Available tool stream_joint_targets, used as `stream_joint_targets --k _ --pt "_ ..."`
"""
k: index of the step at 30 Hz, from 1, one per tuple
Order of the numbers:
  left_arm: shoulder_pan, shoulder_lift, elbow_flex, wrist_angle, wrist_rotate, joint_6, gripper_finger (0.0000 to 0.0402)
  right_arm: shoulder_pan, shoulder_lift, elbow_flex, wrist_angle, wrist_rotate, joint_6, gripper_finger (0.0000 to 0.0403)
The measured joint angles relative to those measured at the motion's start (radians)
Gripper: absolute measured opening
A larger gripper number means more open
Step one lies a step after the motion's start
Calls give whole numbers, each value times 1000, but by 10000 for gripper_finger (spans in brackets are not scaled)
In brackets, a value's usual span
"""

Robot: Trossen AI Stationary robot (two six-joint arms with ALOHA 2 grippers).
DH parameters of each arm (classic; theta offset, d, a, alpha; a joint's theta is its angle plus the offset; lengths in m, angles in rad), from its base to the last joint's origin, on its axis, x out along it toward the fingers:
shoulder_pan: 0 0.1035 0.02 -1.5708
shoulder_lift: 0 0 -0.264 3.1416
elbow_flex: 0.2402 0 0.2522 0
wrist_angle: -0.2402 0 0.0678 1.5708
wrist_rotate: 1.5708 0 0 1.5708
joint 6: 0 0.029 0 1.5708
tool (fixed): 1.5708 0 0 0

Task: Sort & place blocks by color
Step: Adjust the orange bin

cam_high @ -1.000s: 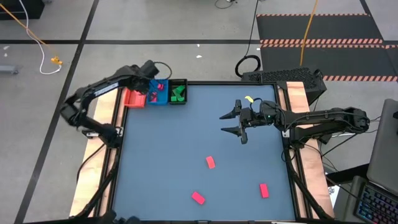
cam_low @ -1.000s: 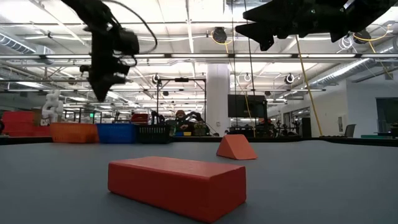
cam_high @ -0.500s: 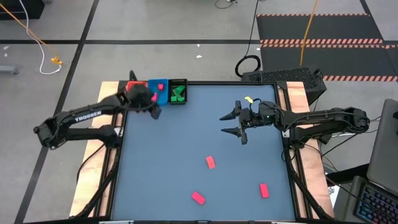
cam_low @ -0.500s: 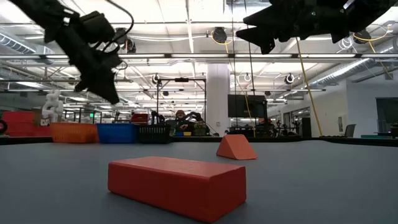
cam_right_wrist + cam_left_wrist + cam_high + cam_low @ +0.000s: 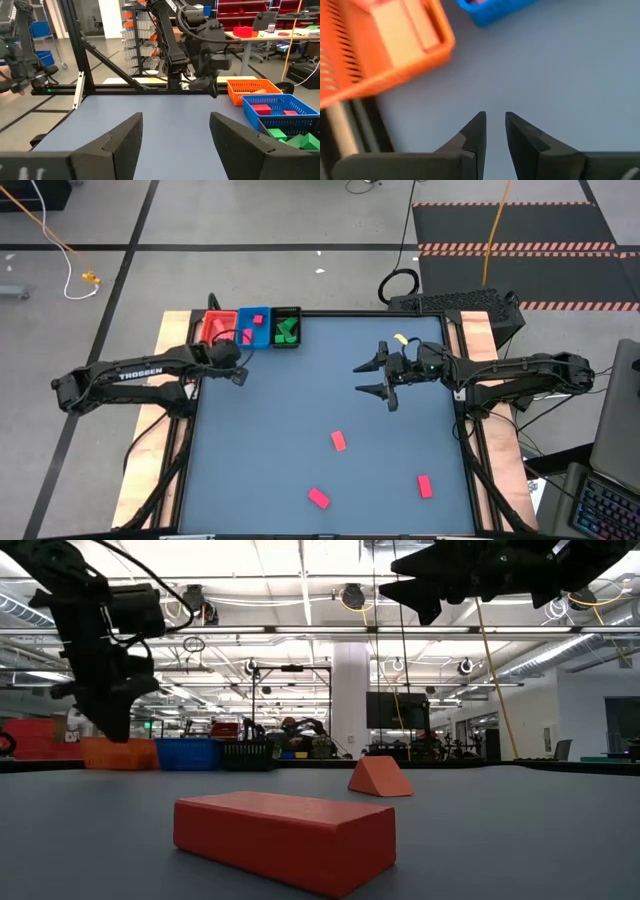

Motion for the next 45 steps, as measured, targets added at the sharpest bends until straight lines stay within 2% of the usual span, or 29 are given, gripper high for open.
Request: stream_joint_targets --k 6,8,14,18,22,31,39,42,45 --pt "13 21 1 -12 -163 -41 74 0 0 0 0 0 -1 226" --pt "35 43 1 -26 -188 -54 74 0 0 0 0 0 -1 226" --pt "100 169 1 -4 -183 -27 74 0 0 0 10 0 -1 226" --pt "124 222 1 77 -190 15 74 0 0 0 18 0 1 226" --pt "150 235 1 147 -191 58 74 0 0 0 19 0 1 226" --pt "260 234 1 167 -198 97 74 0 0 0 17 0 -2 226" --pt "290 234 1 187 -193 116 74 0 0 0 17 0 -2 226" --pt "291 234 1 191 -163 117 74 0 0 0 17 0 -2 226" --pt "278 234 2 181 -84 115 74 0 0 0 16 0 -2 226"
